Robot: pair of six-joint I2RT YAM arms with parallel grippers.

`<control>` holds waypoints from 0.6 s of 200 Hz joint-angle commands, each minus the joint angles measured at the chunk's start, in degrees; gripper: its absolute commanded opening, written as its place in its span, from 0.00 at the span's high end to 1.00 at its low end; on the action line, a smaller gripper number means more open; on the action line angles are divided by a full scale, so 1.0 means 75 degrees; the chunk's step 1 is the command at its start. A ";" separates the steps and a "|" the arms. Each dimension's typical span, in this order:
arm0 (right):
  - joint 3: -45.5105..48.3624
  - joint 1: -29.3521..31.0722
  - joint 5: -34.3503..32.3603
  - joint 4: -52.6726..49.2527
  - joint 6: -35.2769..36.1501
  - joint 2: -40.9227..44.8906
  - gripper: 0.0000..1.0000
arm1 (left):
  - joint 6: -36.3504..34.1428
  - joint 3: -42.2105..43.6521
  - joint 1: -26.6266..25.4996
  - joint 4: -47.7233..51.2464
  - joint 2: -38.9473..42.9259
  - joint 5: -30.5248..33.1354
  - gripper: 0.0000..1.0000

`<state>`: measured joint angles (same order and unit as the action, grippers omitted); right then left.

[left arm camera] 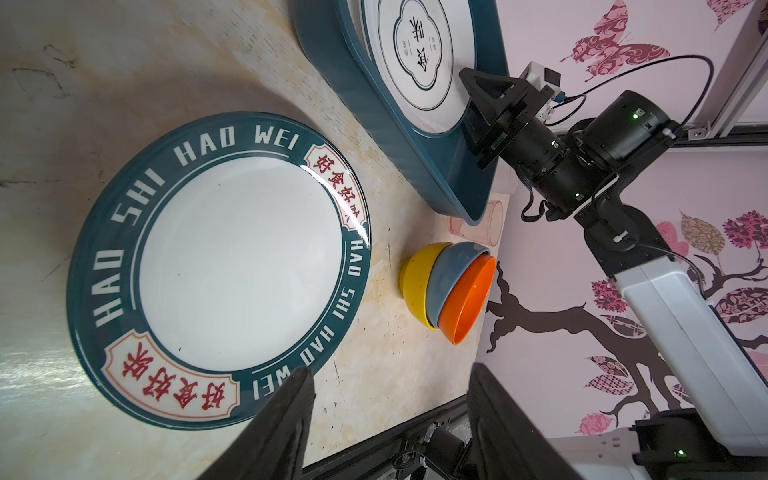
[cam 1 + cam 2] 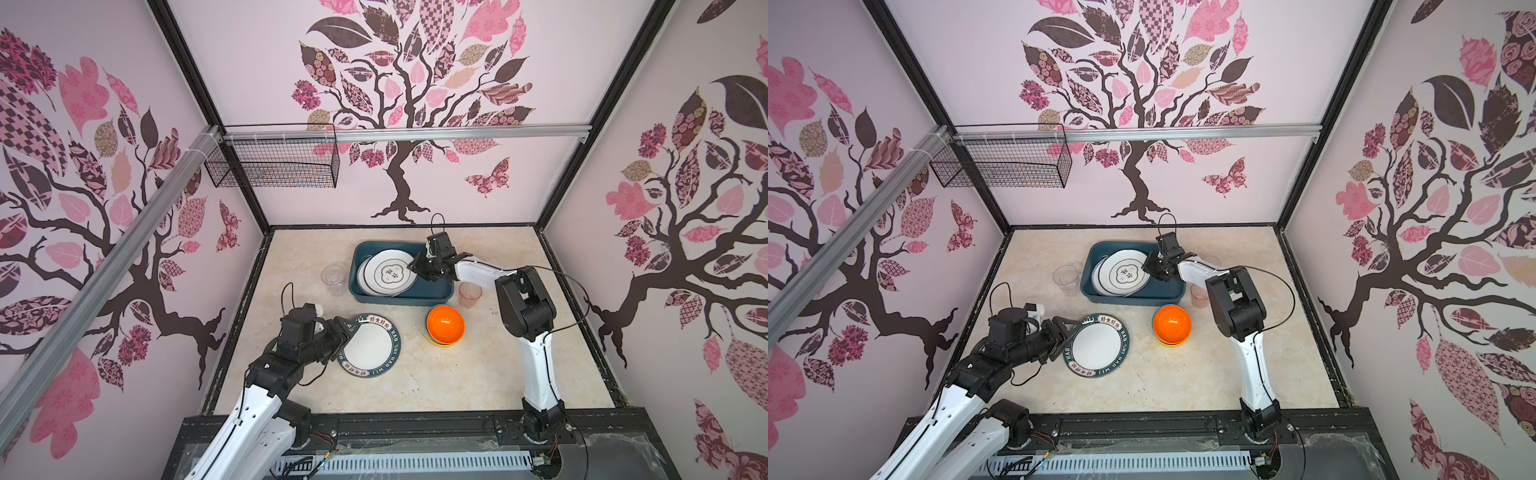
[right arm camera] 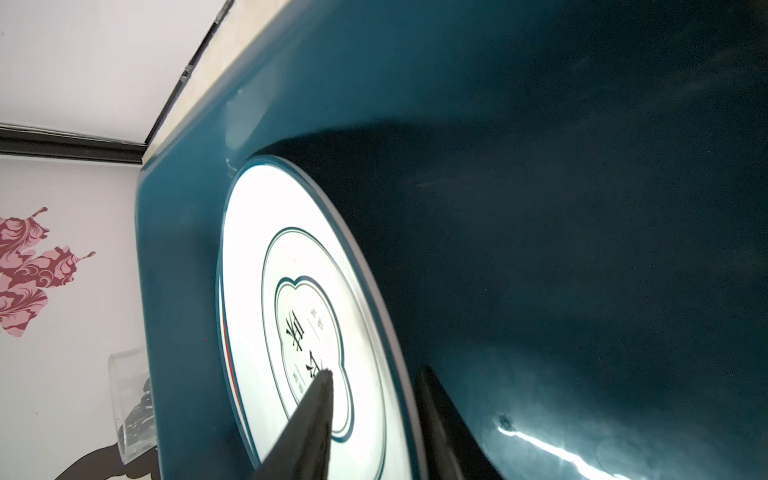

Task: Place the mixed dishes into the plastic bin
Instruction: 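Lower the white plate upright against the red-print plate in the bin with the right gripper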

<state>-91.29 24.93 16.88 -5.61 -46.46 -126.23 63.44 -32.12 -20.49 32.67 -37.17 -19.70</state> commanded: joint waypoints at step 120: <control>-0.1058 -0.0008 0.0520 -0.1389 0.0590 -0.0607 0.52 | 0.0081 0.0351 0.0049 0.0174 0.0413 0.0131 0.38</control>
<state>-96.51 24.93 19.35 -13.23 -43.20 -127.79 64.12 -30.94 -20.49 33.21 -34.96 -19.35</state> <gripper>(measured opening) 0.479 0.623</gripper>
